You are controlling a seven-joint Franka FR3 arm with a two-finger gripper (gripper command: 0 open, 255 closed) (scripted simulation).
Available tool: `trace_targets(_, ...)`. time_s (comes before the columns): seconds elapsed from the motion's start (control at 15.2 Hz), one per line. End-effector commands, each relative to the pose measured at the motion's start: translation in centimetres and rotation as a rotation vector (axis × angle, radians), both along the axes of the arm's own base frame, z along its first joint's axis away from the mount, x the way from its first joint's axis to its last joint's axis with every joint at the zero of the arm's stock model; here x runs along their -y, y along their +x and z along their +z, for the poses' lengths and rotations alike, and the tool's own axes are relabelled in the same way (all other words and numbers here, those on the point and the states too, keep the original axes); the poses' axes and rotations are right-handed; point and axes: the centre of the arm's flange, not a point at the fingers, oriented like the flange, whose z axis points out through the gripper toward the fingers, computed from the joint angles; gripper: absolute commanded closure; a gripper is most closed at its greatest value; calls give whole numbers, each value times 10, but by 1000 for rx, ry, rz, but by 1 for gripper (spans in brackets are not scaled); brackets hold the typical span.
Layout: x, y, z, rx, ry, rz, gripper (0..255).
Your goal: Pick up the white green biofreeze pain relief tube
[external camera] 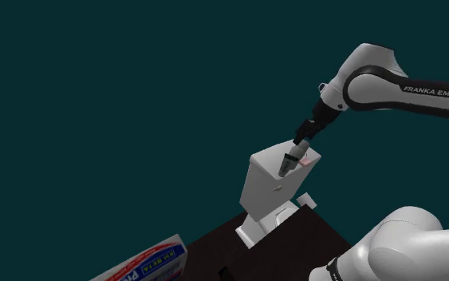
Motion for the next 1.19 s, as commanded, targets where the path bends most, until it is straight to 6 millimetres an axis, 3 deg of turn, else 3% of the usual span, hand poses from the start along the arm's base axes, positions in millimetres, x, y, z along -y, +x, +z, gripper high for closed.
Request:
trace_targets(0.0,17,9,-17,-4,-8,25,0)
trace_targets(1.12,166,88,-163,-47,-62,222,0)
